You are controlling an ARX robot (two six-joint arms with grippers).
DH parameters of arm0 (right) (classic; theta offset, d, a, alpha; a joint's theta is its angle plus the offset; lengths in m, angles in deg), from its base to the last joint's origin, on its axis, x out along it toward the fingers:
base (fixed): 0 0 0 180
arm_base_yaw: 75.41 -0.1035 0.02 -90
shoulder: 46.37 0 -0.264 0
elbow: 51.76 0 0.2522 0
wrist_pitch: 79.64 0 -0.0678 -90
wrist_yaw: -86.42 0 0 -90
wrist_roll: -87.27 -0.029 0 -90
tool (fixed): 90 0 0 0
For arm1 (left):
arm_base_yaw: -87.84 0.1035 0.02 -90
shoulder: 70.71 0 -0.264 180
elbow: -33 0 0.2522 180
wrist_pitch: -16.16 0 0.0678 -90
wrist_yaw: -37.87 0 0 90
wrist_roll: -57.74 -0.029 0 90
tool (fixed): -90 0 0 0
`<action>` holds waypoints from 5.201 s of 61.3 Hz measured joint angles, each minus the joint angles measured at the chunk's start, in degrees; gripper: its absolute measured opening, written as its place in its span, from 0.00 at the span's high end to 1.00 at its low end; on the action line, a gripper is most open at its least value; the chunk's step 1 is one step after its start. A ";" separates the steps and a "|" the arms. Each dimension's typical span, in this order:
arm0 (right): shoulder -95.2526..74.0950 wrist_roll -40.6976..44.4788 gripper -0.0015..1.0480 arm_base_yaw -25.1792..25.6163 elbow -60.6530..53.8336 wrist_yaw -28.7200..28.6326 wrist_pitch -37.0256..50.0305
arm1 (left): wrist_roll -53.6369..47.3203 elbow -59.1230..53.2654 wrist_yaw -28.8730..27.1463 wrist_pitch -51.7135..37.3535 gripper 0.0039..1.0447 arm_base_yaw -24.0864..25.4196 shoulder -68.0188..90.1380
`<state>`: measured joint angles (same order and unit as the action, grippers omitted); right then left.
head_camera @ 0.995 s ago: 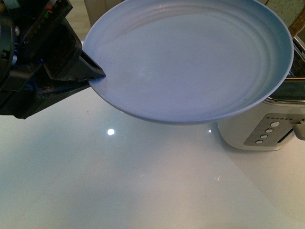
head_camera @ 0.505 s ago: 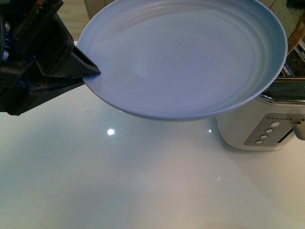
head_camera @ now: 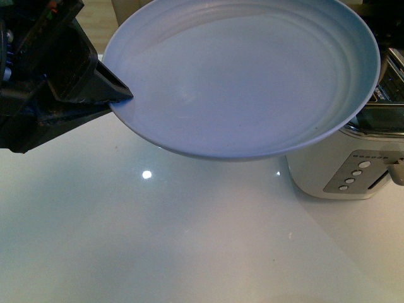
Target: Left arm holds plate, right arm toasts bread
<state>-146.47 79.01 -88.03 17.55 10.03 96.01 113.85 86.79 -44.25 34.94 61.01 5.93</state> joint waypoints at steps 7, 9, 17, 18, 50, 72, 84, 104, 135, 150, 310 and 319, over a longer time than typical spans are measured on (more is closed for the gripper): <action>0.24 -1.25 0.49 0.04 -0.52 -0.33 -0.09 | -0.11 0.00 -0.07 0.09 0.98 0.00 -0.02; 0.55 -1.49 0.44 0.07 -0.74 -0.35 -0.09 | -0.11 0.00 -0.07 0.15 0.98 0.00 -0.02; 2.58 -2.93 0.27 0.28 -1.95 -0.79 0.48 | -0.13 -0.02 -0.11 0.15 0.98 0.00 -0.13; 3.08 -3.02 0.24 0.31 -2.21 -0.81 0.68 | -0.13 -0.02 -0.17 0.15 0.98 0.00 -0.15; 35.41 -5.73 0.08 2.14 -13.07 -2.45 -3.48 | -0.81 -0.66 -0.26 0.63 0.98 0.04 -2.89; 44.59 6.32 0.50 5.42 -31.08 -6.75 21.42 | -1.49 -0.66 -0.55 1.05 0.98 0.11 -3.69; 50.73 7.50 0.86 7.67 -39.76 -8.76 23.30 | -2.14 -0.66 -0.63 1.81 0.98 0.11 -3.80; 59.36 7.93 0.98 12.41 -47.21 -13.46 22.49 | -2.73 -0.66 -1.22 2.58 0.98 0.15 -4.46; 73.68 7.93 0.98 12.44 -53.07 -13.49 14.10 | -2.78 -0.66 -1.70 2.95 0.98 -0.15 -4.92; 77.85 7.93 0.98 12.44 -54.51 -13.46 12.63 | -2.78 -0.70 -1.70 3.02 0.98 -0.33 -4.98; 99.76 8.02 0.08 12.44 -54.49 -13.49 -9.31 | -42.18 -6.93 20.65 -17.55 0.98 52.35 26.01; 99.76 8.02 0.08 12.44 -54.49 -13.49 -9.31 | -44.33 -4.33 20.87 -22.71 0.98 55.23 36.37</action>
<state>-46.71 87.04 -75.59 -36.94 -3.46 86.69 69.53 82.46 -23.38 12.23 116.24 42.30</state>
